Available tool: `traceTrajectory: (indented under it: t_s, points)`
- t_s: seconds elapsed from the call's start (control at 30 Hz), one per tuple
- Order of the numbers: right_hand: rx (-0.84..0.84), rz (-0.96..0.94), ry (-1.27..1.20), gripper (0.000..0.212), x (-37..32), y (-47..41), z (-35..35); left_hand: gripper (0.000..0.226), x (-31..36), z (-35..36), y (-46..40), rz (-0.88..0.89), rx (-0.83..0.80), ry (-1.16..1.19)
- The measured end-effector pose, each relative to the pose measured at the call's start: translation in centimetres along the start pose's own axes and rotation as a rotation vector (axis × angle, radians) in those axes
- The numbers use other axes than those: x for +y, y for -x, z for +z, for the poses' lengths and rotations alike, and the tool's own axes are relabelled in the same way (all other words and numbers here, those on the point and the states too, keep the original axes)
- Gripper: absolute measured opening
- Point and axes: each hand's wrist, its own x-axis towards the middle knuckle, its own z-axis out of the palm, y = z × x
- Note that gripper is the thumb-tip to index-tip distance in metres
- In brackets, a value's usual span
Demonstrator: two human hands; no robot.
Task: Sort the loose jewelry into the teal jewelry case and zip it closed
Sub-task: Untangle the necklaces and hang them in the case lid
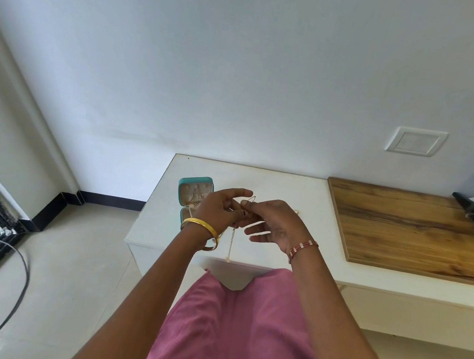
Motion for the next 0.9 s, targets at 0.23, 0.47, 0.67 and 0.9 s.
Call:
traceTrajectory:
  t_s: [0.23, 0.47, 0.67, 0.9]
  points:
    - [0.127, -0.171, -0.065, 0.006, 0.1, -0.3, -0.2, 0.038, -0.3, 0.2, 0.0, -0.042, 0.009, 0.059]
    - [0.215, -0.293, -0.072, 0.011, -0.5, -0.2, -0.3, 0.032, -0.1, 0.2, -0.2, -0.113, 0.067, 0.124]
    - [0.294, -0.353, 0.022, 0.007, -0.9, -0.3, -0.6, 0.028, -0.1, 0.2, 0.1, -0.109, 0.124, 0.139]
    - [0.272, -0.337, -0.055, 0.006, -0.6, -0.3, -0.8, 0.024, 0.0, -0.3, 0.4, -0.089, 0.277, 0.252]
